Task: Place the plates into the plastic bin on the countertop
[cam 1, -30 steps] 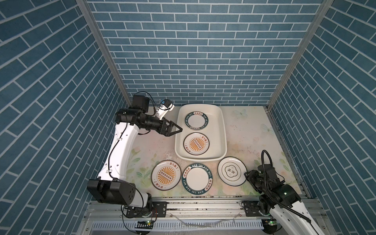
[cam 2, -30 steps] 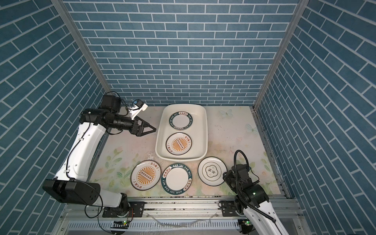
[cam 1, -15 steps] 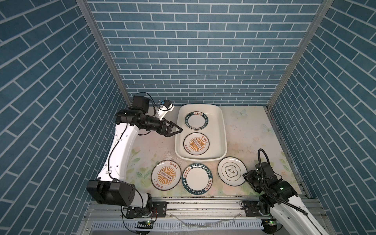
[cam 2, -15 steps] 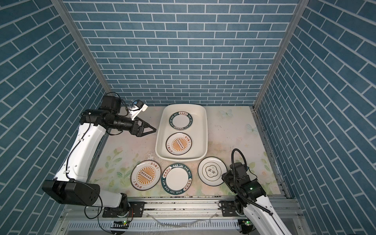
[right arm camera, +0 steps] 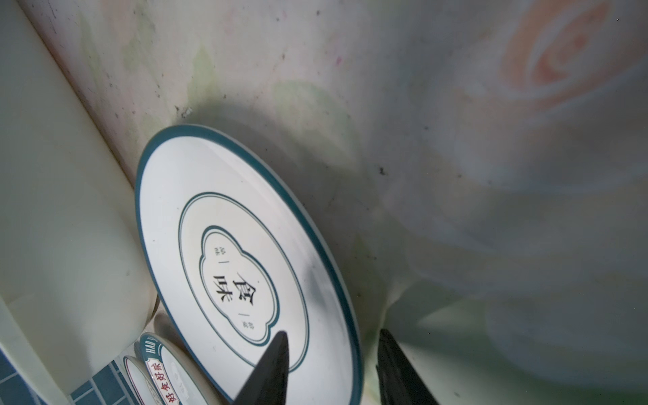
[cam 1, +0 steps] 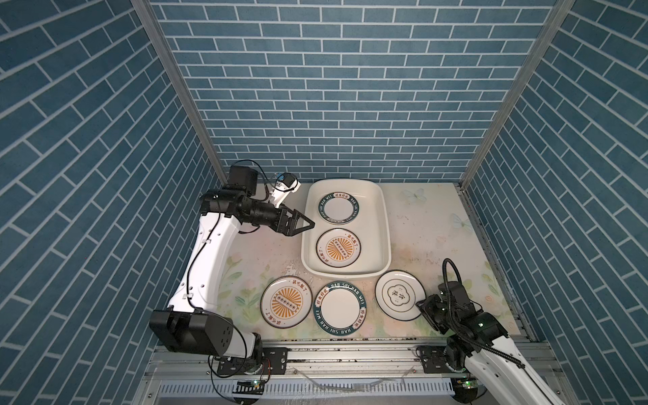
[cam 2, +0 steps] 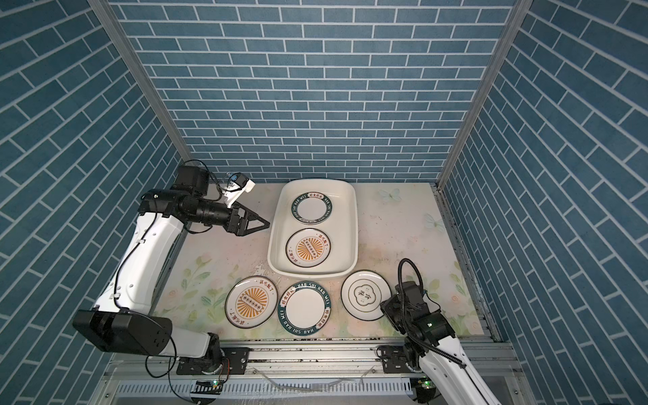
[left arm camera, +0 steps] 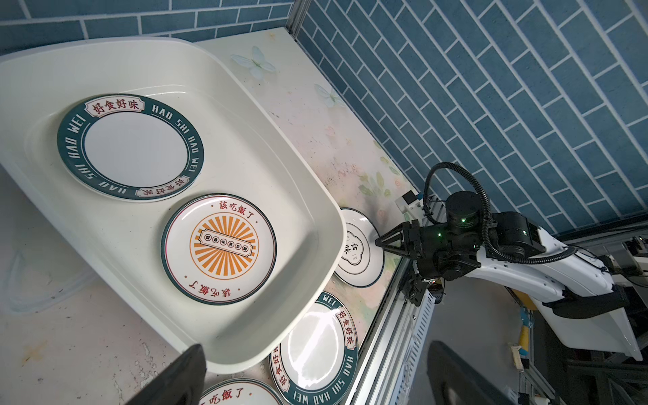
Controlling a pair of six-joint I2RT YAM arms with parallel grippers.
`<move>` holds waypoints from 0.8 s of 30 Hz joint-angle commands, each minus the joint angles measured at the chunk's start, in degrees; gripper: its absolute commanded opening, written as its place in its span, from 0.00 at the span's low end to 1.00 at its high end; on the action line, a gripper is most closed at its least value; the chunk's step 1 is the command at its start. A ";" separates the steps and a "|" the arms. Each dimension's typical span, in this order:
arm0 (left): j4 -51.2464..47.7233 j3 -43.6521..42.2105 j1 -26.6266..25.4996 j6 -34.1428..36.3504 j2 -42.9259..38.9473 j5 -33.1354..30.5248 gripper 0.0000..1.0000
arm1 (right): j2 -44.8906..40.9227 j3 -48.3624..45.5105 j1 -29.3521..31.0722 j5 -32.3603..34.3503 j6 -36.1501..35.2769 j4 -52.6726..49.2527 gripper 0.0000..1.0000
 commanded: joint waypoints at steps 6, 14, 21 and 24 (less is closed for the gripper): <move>0.66 -1.07 -0.24 -0.14 -1.64 0.59 1.00 | -4.45 -3.15 -0.41 -0.04 4.10 0.02 0.39; 1.78 -1.90 -0.24 -1.14 -1.70 1.30 1.00 | -7.25 -3.68 -0.65 0.24 4.59 -1.07 0.34; 2.97 -2.90 -0.50 -1.32 -1.97 1.10 0.99 | -9.58 -4.72 -0.70 0.06 5.15 -1.12 0.32; 3.19 -3.62 -1.26 0.37 -1.86 0.70 1.00 | -10.50 -4.77 -0.69 0.15 5.48 -1.58 0.30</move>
